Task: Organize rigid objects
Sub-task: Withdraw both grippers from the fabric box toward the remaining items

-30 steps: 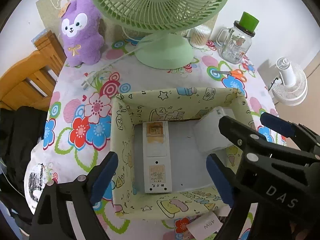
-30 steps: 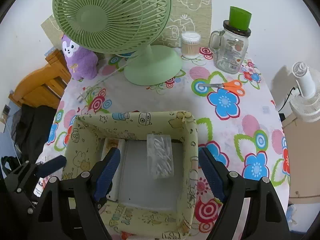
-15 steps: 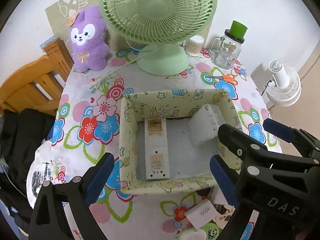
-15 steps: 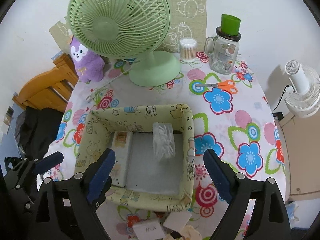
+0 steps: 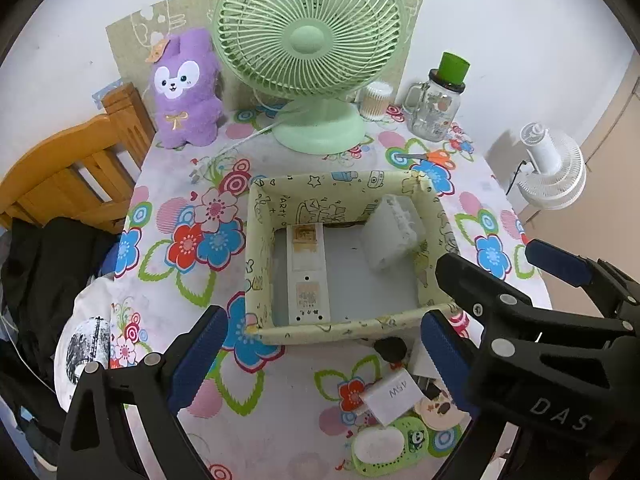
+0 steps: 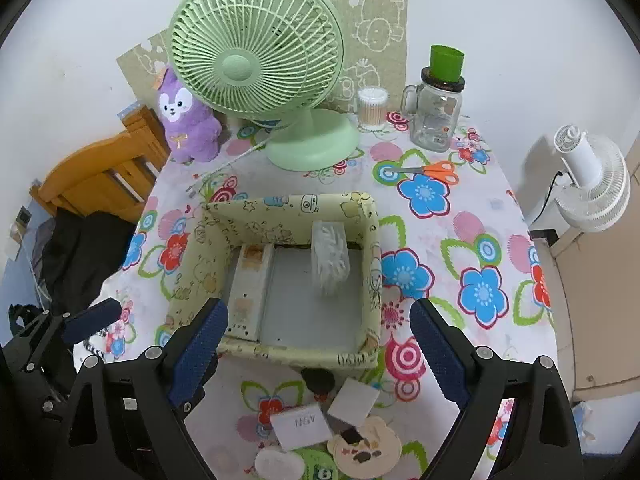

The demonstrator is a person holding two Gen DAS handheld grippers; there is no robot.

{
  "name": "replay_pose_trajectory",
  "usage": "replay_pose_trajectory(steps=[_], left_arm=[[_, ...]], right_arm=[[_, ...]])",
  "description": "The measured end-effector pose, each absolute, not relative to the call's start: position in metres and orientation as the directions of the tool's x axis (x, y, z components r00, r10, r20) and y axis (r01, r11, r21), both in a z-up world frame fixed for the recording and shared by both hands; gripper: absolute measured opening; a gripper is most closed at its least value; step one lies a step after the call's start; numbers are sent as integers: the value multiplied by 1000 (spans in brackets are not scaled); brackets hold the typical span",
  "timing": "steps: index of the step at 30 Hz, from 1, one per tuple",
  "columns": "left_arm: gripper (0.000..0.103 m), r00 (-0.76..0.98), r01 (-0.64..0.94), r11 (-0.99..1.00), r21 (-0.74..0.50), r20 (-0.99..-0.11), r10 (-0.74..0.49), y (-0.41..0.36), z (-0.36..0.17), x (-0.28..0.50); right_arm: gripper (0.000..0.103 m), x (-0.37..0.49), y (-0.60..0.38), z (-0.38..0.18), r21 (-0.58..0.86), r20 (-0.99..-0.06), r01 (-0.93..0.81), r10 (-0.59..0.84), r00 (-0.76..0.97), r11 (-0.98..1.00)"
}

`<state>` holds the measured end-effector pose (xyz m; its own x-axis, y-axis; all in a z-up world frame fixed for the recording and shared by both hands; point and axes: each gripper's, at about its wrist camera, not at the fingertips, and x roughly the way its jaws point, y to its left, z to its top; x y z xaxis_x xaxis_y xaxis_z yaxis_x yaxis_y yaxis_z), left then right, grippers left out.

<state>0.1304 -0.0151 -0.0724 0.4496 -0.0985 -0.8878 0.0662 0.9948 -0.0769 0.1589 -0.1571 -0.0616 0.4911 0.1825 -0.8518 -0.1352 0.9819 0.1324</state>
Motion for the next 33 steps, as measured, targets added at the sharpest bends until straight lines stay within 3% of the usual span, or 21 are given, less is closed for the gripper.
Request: replay_pose_trajectory(steps=[16,33], left_arm=[[98,489,117,991,-65,-865,-114,-15,-52,91],[98,458,158,986,-53,-881,-121,-26,-67,65]], right_arm=[[94,107,-164,-37,78,-830,-83,111,547,993],[94,68,-189,-45,34,-850,3,27,526,999]])
